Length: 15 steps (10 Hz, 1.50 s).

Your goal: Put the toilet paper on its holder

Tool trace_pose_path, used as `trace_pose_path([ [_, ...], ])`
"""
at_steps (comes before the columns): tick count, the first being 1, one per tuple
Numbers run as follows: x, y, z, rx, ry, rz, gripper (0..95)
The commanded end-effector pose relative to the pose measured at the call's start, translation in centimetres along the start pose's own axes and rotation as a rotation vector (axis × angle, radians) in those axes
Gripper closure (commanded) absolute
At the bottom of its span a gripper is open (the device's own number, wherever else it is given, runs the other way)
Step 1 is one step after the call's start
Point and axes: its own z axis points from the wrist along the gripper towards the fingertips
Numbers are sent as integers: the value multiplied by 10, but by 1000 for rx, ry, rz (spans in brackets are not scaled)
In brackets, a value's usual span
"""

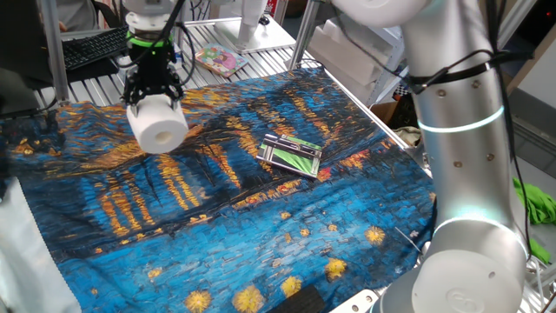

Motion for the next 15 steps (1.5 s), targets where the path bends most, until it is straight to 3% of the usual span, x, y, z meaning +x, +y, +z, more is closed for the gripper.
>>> trace_pose_path([
  [1,10,-15,-8,2,-1,-38,950],
  [5,27,-52,-17,-3,-8,-145,950],
  [7,35,-73,-14,20,-36,-209,950],
  [9,35,-89,-13,25,-46,-271,950],
  [12,32,-106,-9,59,-72,-371,950],
  [15,31,-119,-4,52,-86,-388,950],
])
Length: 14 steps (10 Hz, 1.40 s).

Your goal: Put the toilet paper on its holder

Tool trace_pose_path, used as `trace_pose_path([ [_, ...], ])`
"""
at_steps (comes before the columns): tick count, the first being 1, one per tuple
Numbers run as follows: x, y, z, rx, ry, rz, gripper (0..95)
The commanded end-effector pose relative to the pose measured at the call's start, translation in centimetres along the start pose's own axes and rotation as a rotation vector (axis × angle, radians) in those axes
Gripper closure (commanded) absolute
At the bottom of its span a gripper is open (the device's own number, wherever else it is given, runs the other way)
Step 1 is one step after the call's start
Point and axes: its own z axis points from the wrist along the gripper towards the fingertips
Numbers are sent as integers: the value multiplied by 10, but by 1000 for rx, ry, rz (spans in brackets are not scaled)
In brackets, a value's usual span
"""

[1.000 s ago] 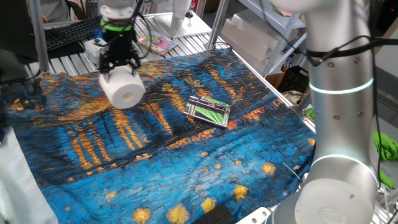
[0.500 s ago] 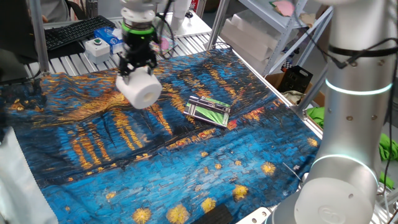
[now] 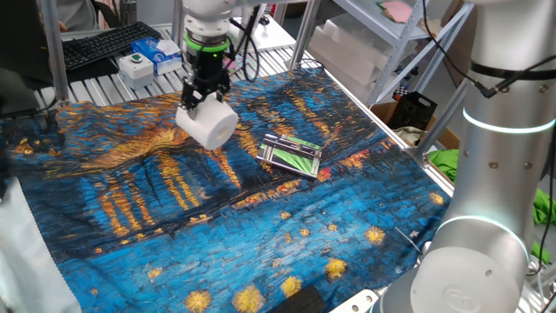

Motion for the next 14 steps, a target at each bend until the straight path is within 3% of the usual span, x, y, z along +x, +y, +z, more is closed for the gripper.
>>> trace_pose_path([
  [1,4,-9,5,-3,-17,-4,950],
  [6,7,-29,14,13,-36,-3,950],
  [8,7,-30,15,24,-34,-4,950],
  [12,7,-30,15,16,-28,28,950],
  [14,7,-30,15,20,-47,53,950],
])
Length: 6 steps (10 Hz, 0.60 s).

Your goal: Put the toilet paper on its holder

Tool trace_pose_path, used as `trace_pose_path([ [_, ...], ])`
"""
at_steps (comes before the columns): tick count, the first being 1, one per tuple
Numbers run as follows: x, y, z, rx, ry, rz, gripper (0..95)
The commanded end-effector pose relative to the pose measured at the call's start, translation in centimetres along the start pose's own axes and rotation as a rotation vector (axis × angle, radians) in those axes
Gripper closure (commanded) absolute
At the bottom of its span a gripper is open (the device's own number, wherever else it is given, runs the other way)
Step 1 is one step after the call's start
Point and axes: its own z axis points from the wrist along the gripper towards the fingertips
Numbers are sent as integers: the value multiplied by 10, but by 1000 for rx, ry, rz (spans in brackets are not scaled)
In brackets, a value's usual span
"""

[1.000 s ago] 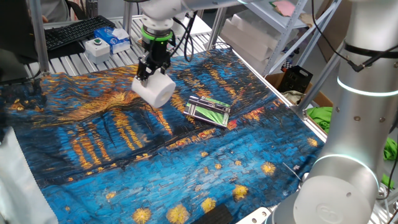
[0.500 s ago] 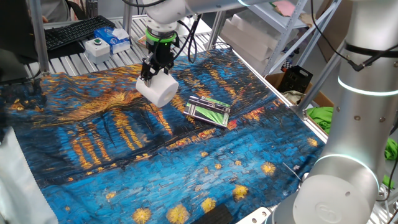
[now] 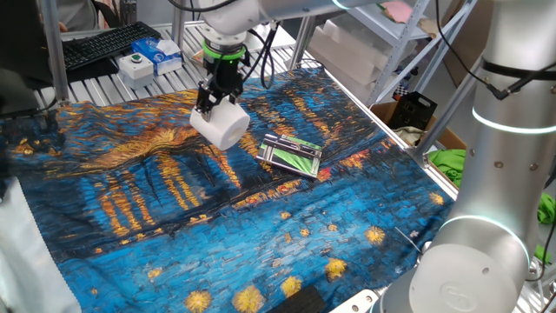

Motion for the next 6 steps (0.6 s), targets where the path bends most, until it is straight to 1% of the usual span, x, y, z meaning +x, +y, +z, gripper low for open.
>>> trace_pose_path([
  [1,1,0,0,10,-13,20,950],
  [3,1,0,0,5,-3,35,950],
  [6,1,0,0,4,-2,59,950],
])
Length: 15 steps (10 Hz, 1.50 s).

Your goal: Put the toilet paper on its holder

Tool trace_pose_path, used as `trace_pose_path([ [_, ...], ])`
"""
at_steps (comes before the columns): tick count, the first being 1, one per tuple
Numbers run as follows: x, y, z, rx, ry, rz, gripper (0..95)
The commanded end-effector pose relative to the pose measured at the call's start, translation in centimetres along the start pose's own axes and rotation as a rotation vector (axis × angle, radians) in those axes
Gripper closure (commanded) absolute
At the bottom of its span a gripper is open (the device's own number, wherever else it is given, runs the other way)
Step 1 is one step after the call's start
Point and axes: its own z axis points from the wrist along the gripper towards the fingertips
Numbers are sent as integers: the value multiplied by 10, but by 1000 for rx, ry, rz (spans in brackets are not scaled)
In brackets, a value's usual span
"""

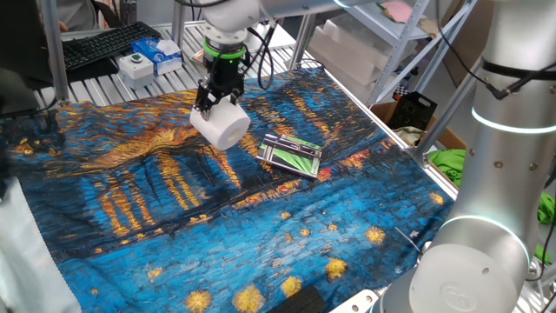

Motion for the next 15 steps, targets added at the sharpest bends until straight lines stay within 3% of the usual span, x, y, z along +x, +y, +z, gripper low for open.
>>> trace_pose_path([
  [1,3,0,0,3,-6,7,950],
  [11,3,0,0,13,-6,79,950],
  [15,3,0,0,1,18,46,950],
])
